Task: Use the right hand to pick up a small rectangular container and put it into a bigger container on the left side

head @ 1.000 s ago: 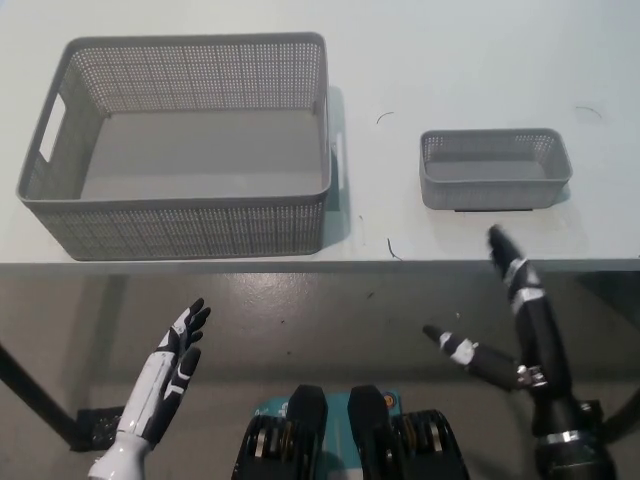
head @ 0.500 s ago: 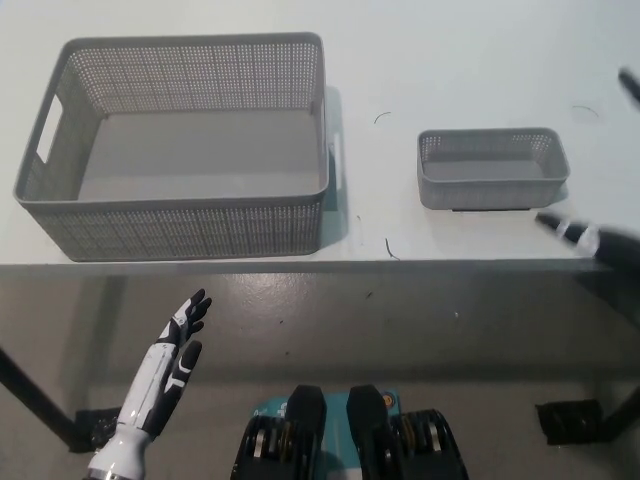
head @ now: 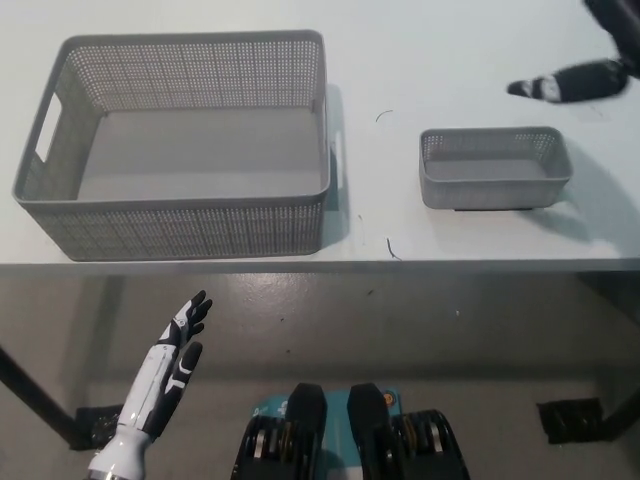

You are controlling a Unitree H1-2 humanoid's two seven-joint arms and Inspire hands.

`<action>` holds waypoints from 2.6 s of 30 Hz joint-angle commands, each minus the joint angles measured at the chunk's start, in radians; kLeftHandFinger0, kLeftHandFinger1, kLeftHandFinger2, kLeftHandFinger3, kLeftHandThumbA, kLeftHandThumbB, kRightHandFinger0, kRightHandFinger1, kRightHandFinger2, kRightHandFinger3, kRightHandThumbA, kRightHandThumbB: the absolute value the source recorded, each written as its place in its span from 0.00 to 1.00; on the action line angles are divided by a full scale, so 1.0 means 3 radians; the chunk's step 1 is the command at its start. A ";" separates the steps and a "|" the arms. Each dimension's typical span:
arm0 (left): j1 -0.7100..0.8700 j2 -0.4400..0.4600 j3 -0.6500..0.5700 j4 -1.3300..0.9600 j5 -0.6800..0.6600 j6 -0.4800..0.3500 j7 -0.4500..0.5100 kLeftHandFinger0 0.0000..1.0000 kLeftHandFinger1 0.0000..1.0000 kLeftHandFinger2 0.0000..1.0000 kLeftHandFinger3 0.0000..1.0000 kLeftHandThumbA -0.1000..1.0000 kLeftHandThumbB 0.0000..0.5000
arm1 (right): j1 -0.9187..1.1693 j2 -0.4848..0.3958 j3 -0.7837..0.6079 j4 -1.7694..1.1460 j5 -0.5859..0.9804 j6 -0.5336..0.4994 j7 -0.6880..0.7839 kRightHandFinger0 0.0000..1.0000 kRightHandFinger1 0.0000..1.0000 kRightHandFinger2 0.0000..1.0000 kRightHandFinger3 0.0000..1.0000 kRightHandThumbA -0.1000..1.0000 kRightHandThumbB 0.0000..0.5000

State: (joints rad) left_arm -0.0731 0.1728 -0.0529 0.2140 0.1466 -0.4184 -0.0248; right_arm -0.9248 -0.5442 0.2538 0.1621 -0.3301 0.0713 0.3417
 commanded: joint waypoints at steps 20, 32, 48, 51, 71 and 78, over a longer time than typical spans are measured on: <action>-0.0111 0.0147 0.0020 -0.0164 -0.0015 -0.0125 -0.0101 1.00 1.00 1.00 1.00 1.00 0.43 | -0.2543 0.0710 0.1857 0.3727 -0.0885 0.0187 0.1995 1.00 1.00 1.00 1.00 1.00 0.87; -0.0101 0.0156 -0.0007 -0.0211 0.0018 -0.0048 -0.0102 1.00 1.00 1.00 1.00 1.00 0.36 | -0.2595 0.0879 0.1990 0.4019 -0.0941 -0.0177 0.1784 1.00 1.00 1.00 1.00 1.00 0.90; -0.0090 0.0143 0.0002 -0.0236 0.0014 -0.0011 -0.0132 1.00 1.00 1.00 1.00 1.00 0.33 | -0.2232 0.1010 0.1943 0.4231 -0.1065 -0.0078 0.1510 1.00 1.00 1.00 1.00 1.00 0.83; -0.0103 0.0144 0.0006 -0.0237 0.0028 -0.0009 -0.0135 1.00 1.00 1.00 1.00 1.00 0.33 | -0.2169 0.1028 0.1876 0.4244 -0.1031 -0.0006 0.1437 1.00 1.00 1.00 1.00 1.00 0.91; -0.0067 0.0130 -0.0003 -0.0264 0.0006 0.0052 -0.0156 1.00 1.00 1.00 1.00 1.00 0.38 | -0.1653 0.1102 0.1470 0.4288 -0.0896 0.0003 0.0921 1.00 1.00 1.00 1.00 1.00 0.87; -0.0070 0.0127 0.0001 -0.0253 -0.0006 0.0062 -0.0166 1.00 1.00 1.00 1.00 1.00 0.41 | -0.1508 0.1120 0.1475 0.4309 -0.0989 0.0119 0.0590 1.00 1.00 1.00 1.00 1.00 0.96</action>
State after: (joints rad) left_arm -0.0887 0.2018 -0.0540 0.1688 0.1481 -0.3948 -0.0699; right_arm -1.3779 -0.2118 0.7106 1.4451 -0.6229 0.0757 0.6062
